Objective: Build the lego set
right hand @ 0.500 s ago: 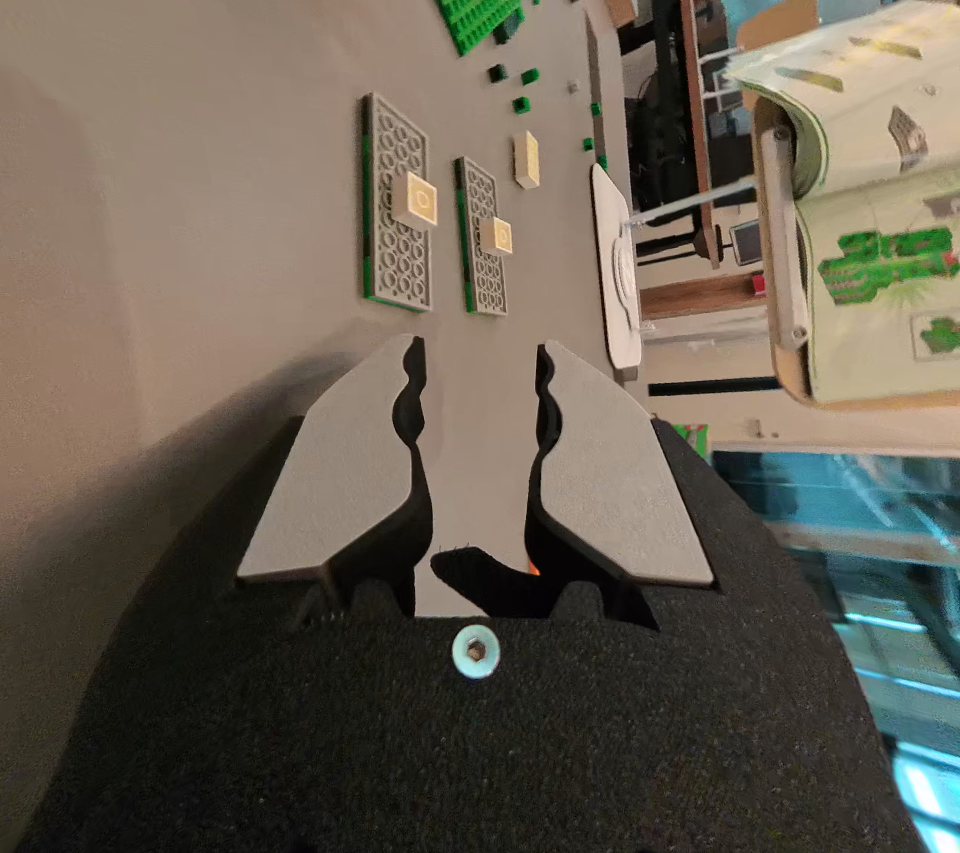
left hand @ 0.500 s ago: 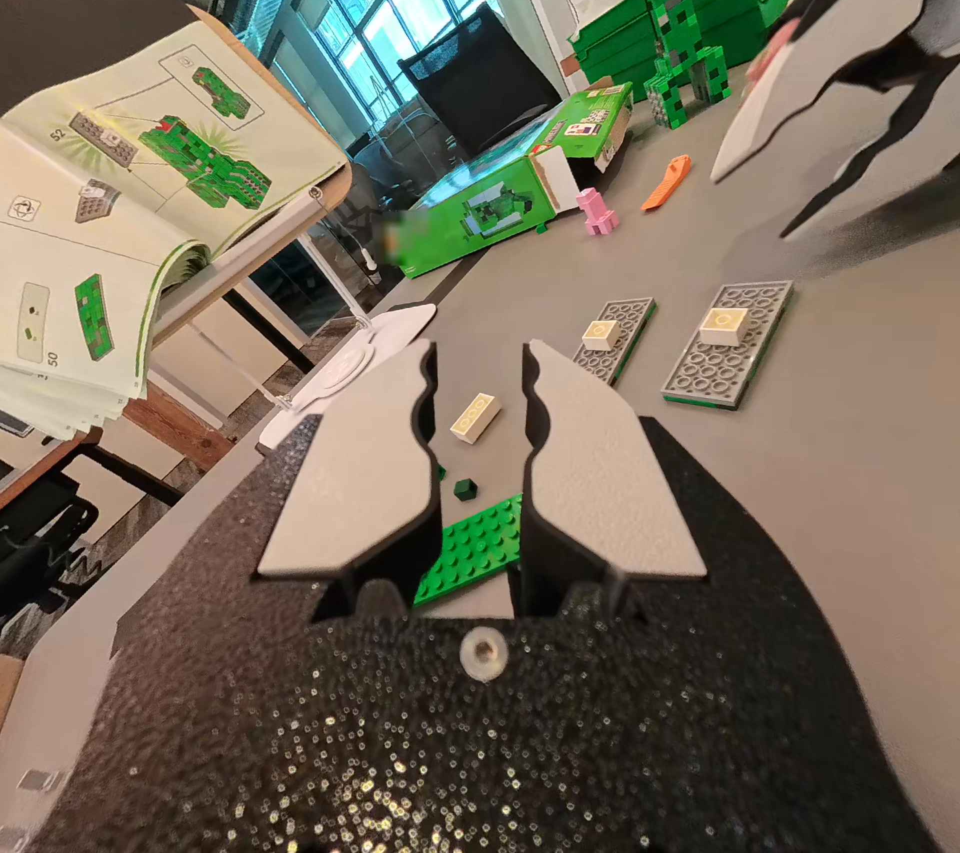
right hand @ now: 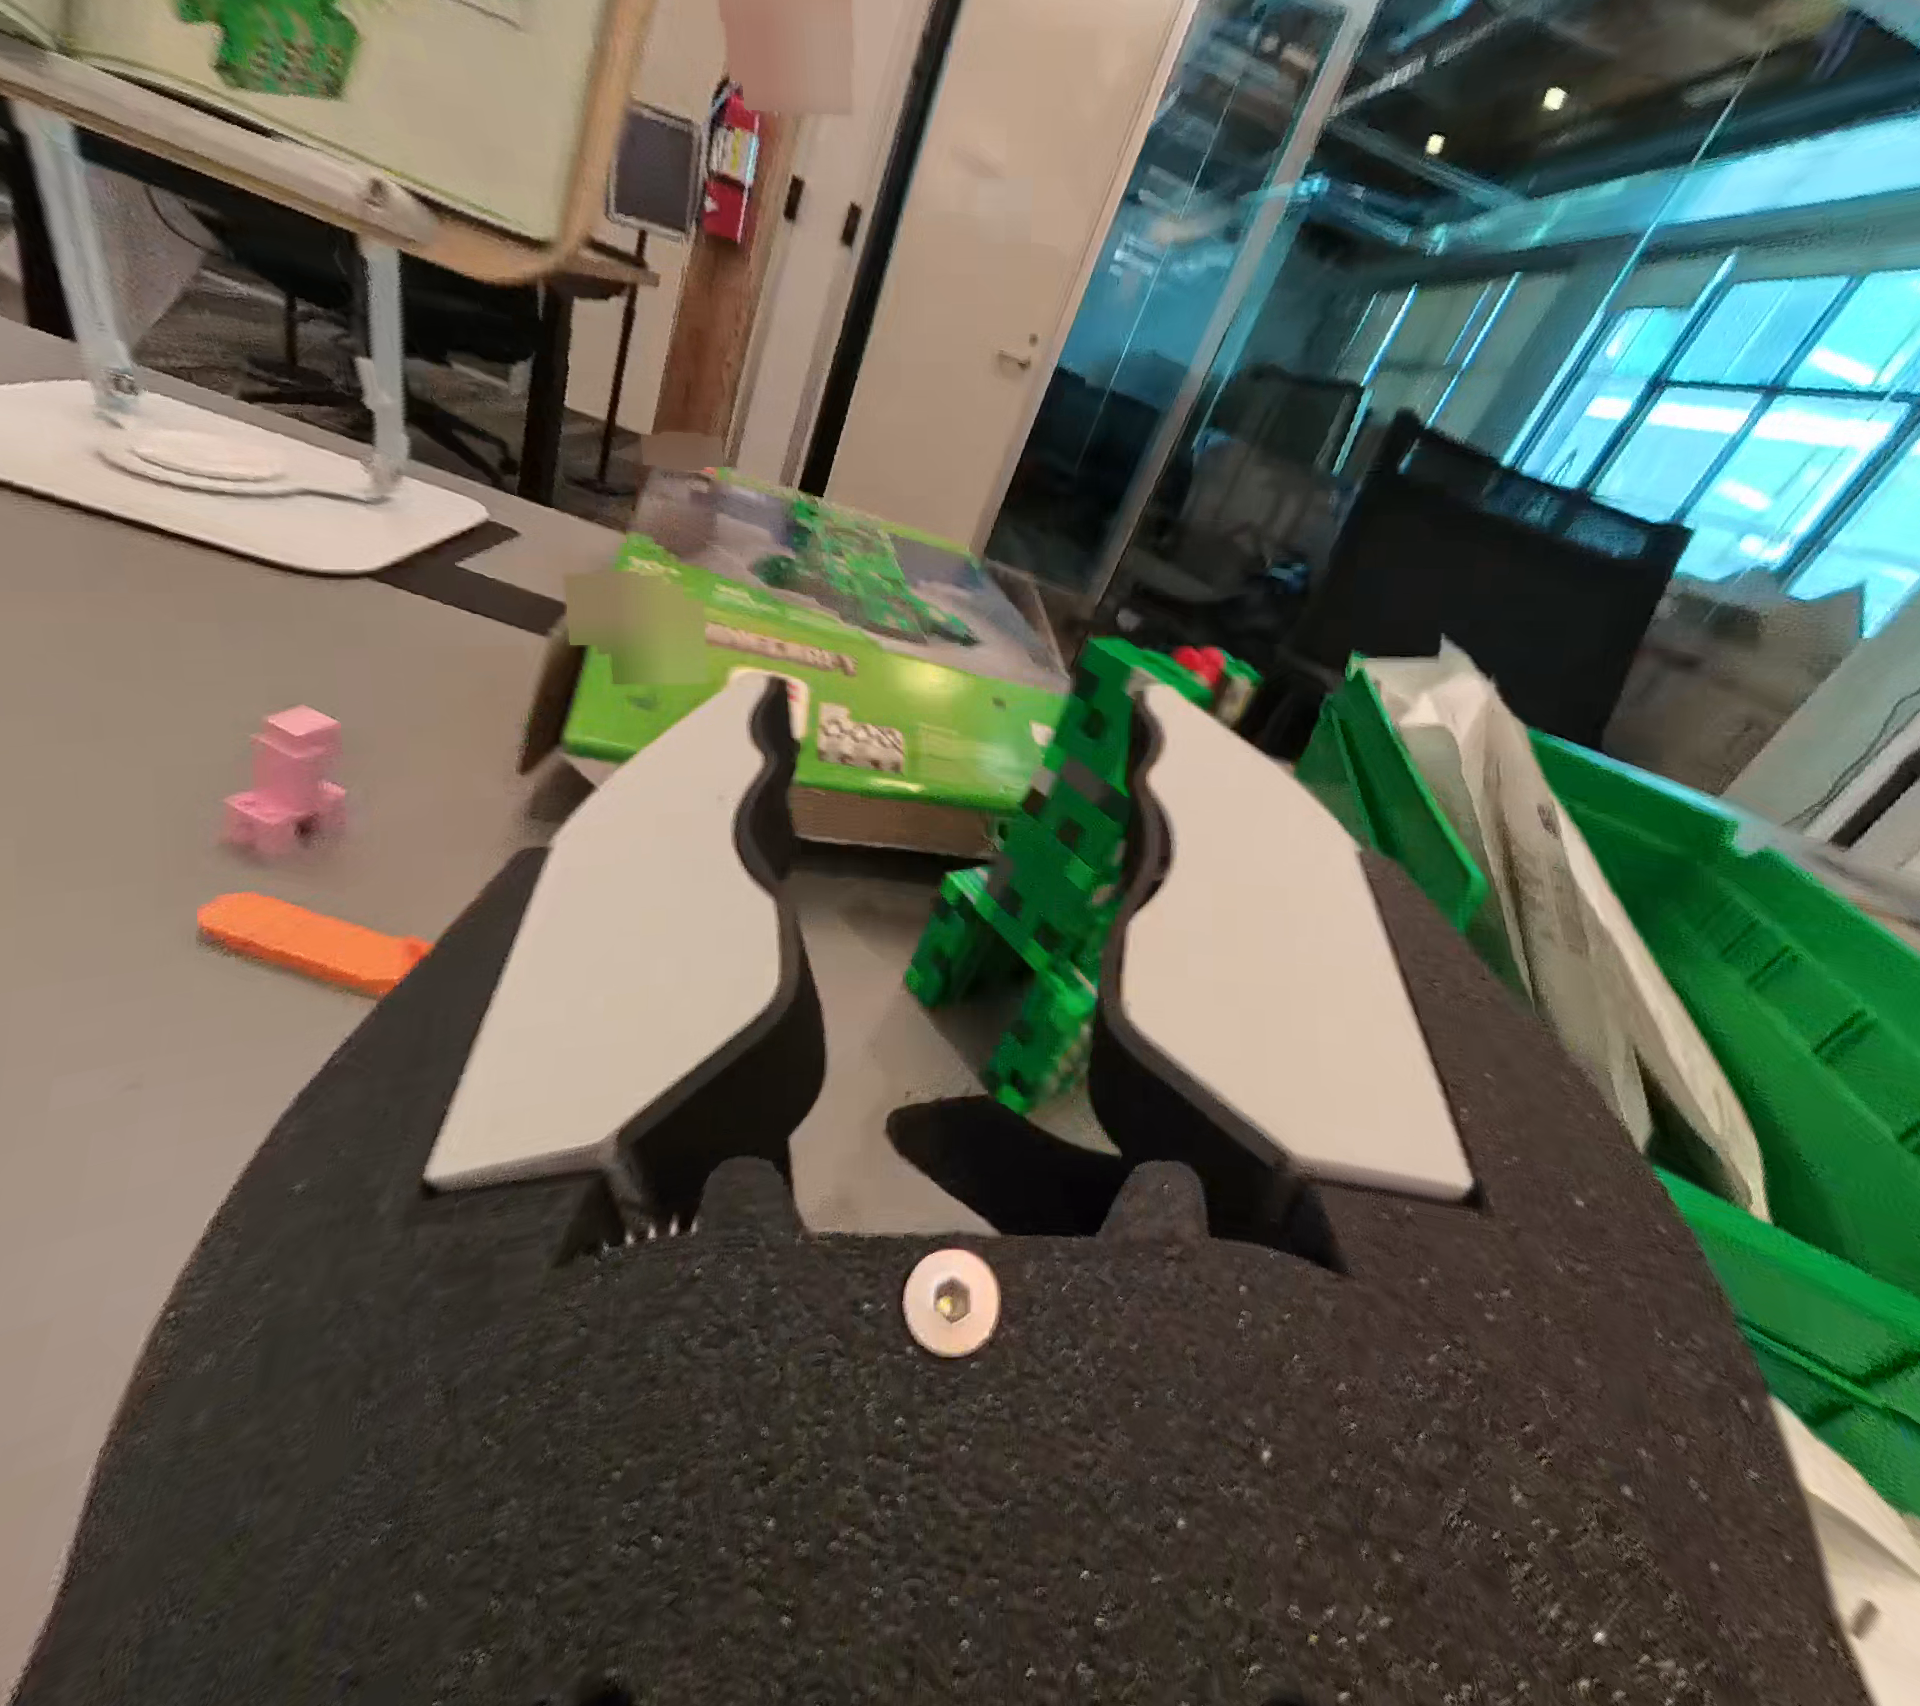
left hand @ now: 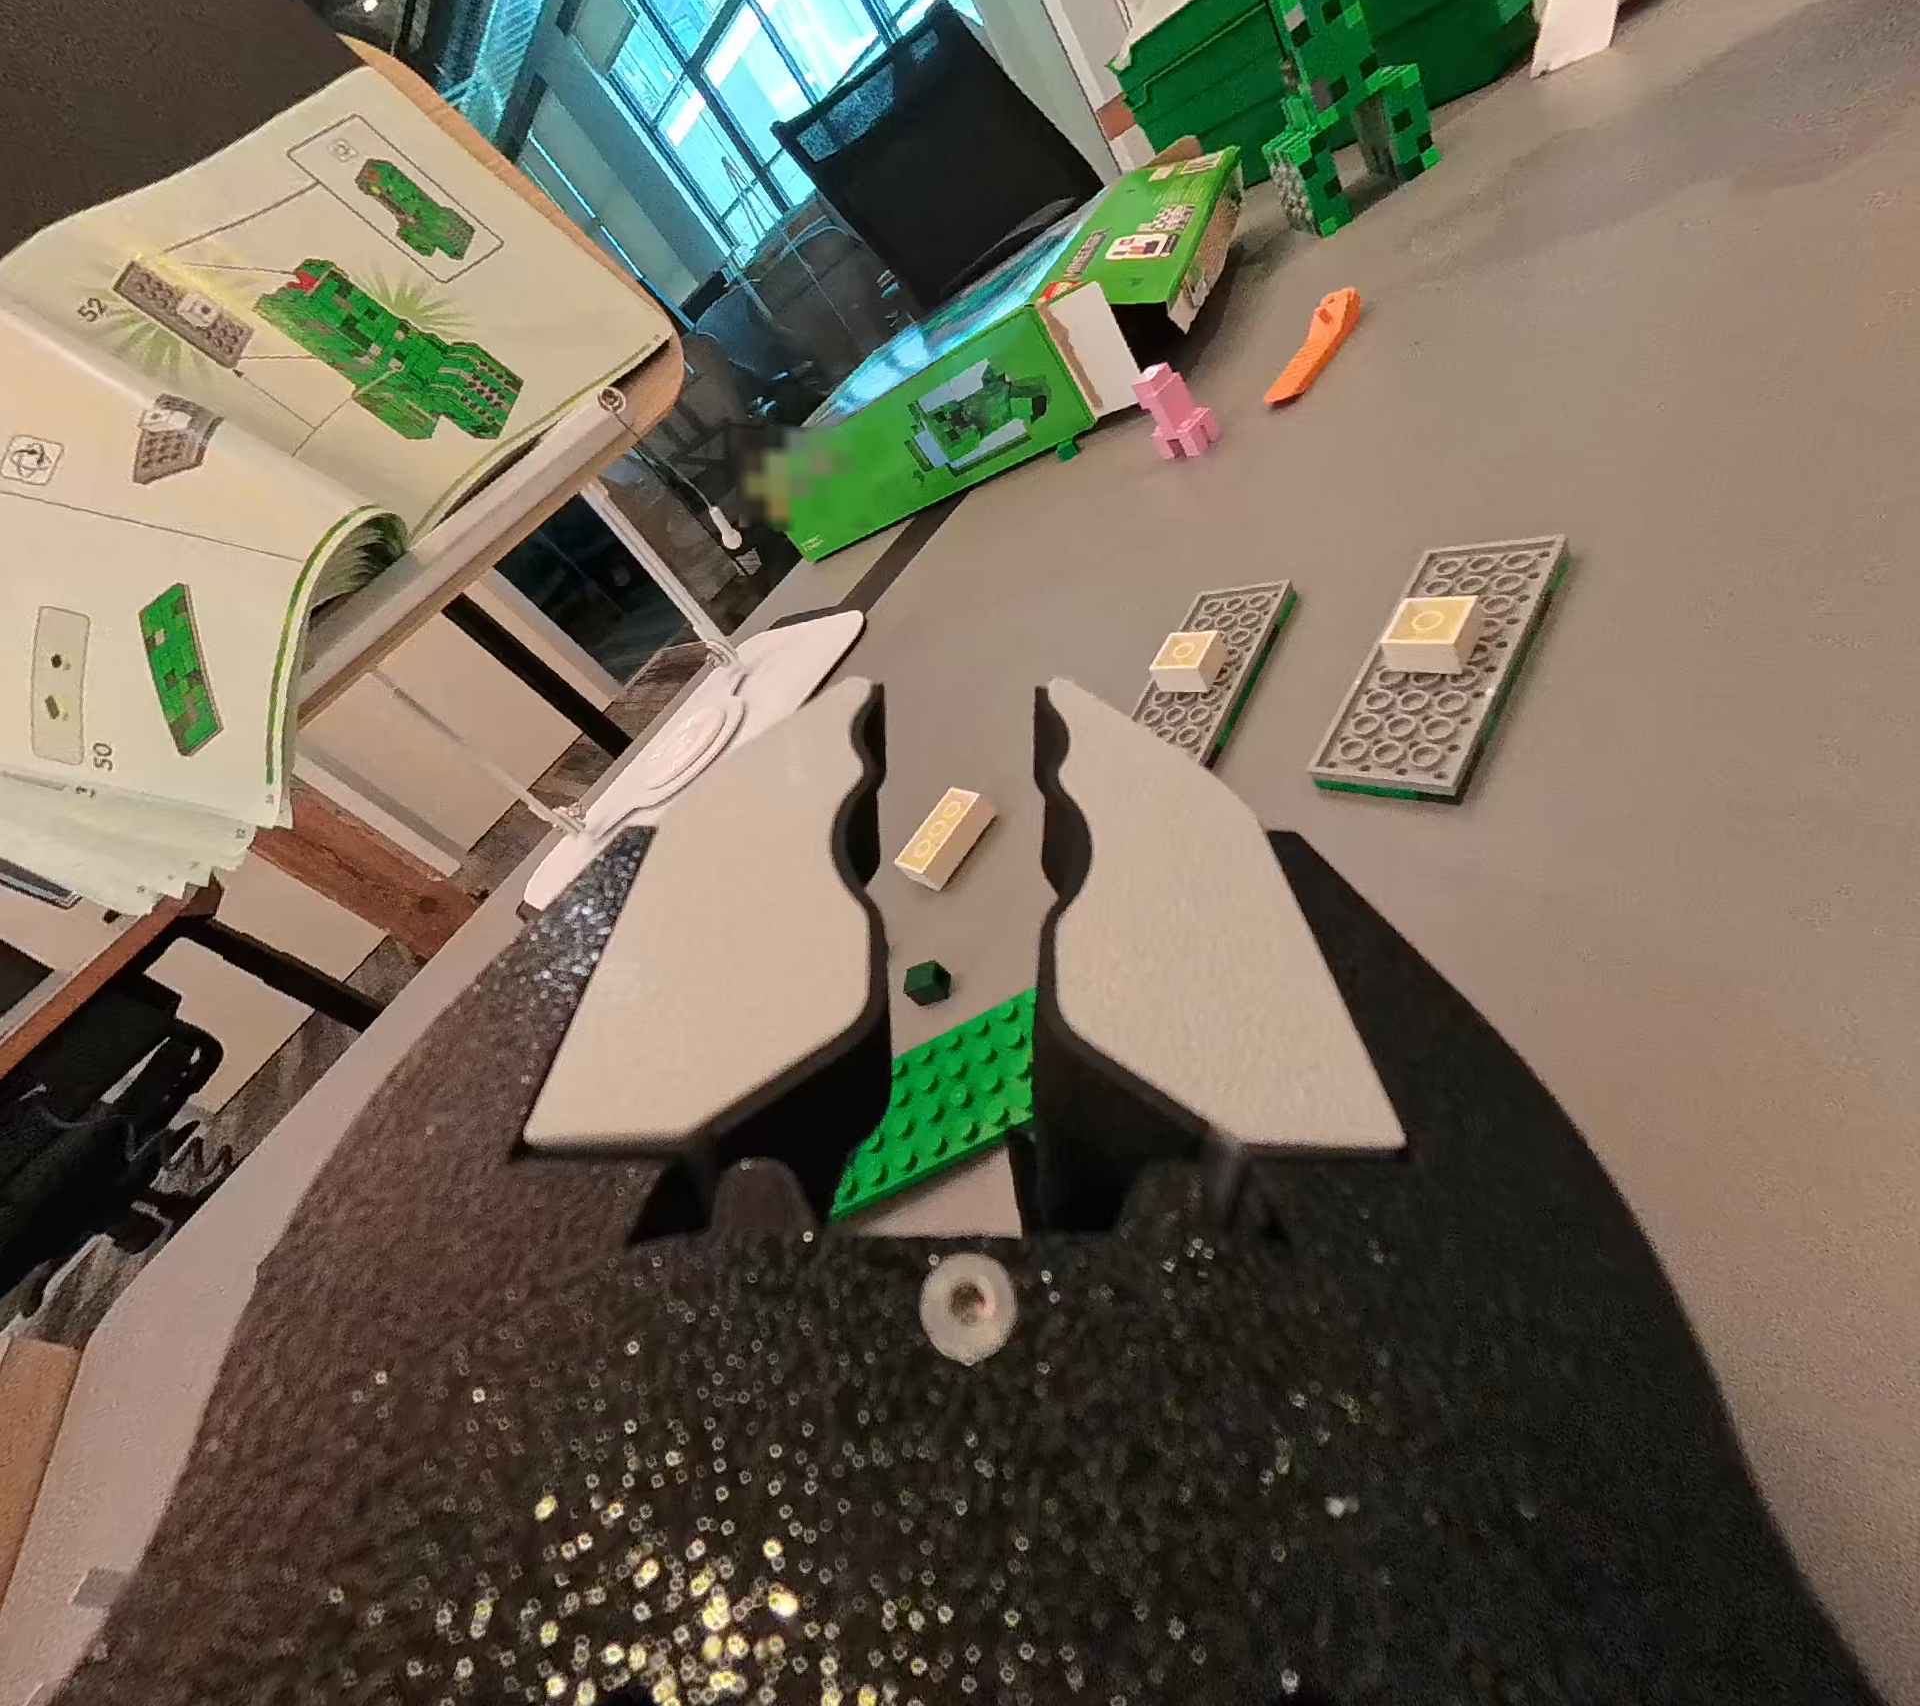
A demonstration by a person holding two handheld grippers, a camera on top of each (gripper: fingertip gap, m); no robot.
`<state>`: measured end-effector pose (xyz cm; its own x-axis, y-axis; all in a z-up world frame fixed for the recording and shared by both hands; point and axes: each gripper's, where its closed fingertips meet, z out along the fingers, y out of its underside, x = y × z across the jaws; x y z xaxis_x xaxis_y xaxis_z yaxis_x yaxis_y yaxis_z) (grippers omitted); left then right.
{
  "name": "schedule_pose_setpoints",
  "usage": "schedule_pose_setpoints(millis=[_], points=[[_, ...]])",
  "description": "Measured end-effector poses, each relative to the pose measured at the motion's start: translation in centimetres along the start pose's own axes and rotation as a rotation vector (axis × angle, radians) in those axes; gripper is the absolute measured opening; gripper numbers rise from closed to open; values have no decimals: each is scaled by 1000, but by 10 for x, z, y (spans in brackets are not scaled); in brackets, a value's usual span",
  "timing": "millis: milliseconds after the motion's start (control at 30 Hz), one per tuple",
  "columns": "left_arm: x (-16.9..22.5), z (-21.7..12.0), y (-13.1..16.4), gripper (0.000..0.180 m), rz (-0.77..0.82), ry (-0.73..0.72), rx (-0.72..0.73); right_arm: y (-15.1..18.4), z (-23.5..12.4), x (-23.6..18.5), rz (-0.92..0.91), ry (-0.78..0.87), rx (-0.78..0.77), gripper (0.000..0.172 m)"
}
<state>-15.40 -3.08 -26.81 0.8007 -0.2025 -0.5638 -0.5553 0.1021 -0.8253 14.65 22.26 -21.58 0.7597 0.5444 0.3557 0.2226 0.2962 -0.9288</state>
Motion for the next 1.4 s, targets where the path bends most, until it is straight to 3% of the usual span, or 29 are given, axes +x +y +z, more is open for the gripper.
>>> schedule_pose_setpoints(millis=[33,200,333,467,700,1000,1267,1400], points=[[0,1,1,26,4,2,-3,7,3,8,26,-19,-19,69],[3,2,3,25,27,11,-18,55,19,24,154,-169,-185,65],[5,4,5,25,52,12,-36,91,27,28,90,-277,-370,94],[9,5,7,25,83,25,-54,107,35,27,67,-403,-431,98],[16,12,14,24,155,45,-104,113,45,30,28,-399,-449,91],[21,14,18,23,197,57,-141,103,68,22,21,-317,-434,111],[25,10,16,22,197,69,-134,97,82,23,57,-397,-431,115],[26,11,16,22,197,78,-130,97,85,19,74,-432,-439,108]])
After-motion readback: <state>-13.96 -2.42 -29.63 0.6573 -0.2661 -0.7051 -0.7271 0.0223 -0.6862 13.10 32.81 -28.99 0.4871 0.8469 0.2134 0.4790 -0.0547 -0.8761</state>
